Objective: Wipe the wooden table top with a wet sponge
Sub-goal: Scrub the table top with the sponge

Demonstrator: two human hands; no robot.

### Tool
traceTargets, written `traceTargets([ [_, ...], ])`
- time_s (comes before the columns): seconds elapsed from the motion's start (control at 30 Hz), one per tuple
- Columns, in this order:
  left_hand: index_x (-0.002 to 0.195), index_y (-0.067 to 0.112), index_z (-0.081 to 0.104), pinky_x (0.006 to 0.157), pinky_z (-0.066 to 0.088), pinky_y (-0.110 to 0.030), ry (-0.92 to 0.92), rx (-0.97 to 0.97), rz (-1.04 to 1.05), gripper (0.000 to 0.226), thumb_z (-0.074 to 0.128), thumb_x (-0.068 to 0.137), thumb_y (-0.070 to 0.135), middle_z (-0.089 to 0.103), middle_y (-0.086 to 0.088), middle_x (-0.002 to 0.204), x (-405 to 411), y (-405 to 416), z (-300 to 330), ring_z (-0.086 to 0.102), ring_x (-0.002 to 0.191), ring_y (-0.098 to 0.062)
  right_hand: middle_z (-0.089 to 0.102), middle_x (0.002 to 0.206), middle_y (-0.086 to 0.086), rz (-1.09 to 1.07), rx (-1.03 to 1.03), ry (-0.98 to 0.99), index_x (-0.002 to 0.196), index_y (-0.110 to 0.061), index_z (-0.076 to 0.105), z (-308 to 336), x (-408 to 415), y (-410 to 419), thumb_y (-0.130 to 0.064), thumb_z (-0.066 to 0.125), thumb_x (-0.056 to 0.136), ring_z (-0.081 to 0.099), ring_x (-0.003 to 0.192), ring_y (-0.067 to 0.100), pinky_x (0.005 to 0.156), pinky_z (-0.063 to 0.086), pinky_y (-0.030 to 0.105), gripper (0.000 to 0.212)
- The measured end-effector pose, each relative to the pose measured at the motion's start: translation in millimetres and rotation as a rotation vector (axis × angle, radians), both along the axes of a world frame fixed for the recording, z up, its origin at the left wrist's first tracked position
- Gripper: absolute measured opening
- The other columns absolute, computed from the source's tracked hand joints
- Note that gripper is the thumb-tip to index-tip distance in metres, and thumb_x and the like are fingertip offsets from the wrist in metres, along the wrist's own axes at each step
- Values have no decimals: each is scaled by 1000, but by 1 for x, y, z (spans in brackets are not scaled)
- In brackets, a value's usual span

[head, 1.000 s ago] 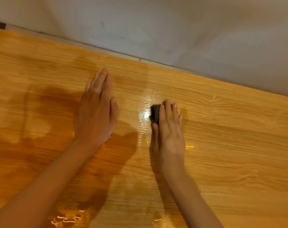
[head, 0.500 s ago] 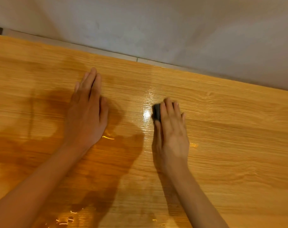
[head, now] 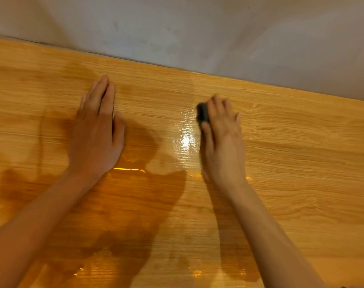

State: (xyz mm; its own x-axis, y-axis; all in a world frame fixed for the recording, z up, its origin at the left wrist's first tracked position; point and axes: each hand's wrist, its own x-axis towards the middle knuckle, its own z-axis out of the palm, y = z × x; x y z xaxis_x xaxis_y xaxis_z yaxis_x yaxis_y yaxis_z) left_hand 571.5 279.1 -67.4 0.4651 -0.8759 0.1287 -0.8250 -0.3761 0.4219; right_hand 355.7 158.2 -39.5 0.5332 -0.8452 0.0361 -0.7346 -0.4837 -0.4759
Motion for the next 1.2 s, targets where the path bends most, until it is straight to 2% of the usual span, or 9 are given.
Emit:
traceTargets([
  [0.13,156,-1,30,127,14,-45,1,13,7,56,32,104,21,26,-17,165,0,0,1,20,155,-30,24,159,8,-297,21,-52,149,-8,33,-3,-21,-36,-19,35,103,11,150,25,123,3,43,47],
  [0.23,155,-1,31,127,13,-44,8,20,11,56,33,103,19,26,-17,165,0,-2,2,21,155,-30,24,159,8,-403,-26,-58,150,-6,30,-7,-6,-3,-23,32,104,12,150,24,123,3,39,48],
  [0.4,155,-2,31,127,15,-44,-13,19,11,57,32,103,19,27,-17,165,0,-1,2,23,154,-31,37,153,10,-41,-164,-12,145,-8,39,-23,72,75,-16,57,96,29,144,27,120,19,40,53],
  [0.5,155,-2,32,128,15,-43,-18,3,6,56,34,104,19,28,-17,164,0,0,0,24,154,-31,32,156,10,129,-124,51,147,-7,34,-18,49,63,-6,56,94,23,146,27,121,8,41,58],
  [0.67,154,-2,33,127,15,-44,-22,-14,3,55,35,104,19,29,-17,164,1,1,-3,25,153,-31,25,159,8,-264,-31,34,150,-6,30,-3,-58,34,-14,37,104,14,149,23,123,5,42,47],
  [0.73,154,-2,34,127,17,-46,-31,-27,2,55,34,103,19,30,-18,164,1,1,-3,25,153,-31,21,160,7,-370,-4,-1,151,-8,29,0,-57,41,-19,31,106,9,150,21,123,4,43,47],
  [0.9,153,-4,36,125,20,-49,-35,-49,13,53,37,104,16,32,-19,162,1,2,-3,27,153,-32,33,155,9,3,-95,8,145,-15,42,-11,55,91,-24,26,103,21,147,30,122,6,42,46],
  [1.03,152,-5,37,125,21,-50,22,-26,-28,52,39,105,17,33,-20,162,3,14,4,27,152,-32,29,158,2,226,-83,23,149,-15,35,-10,42,88,-12,50,99,15,149,24,123,2,41,53],
  [1.2,154,0,35,124,23,-54,126,62,-34,58,40,104,29,29,-15,164,-3,65,16,24,154,-30,24,159,2,-96,4,84,150,-12,32,6,-70,55,-22,34,104,10,150,19,123,3,45,47],
])
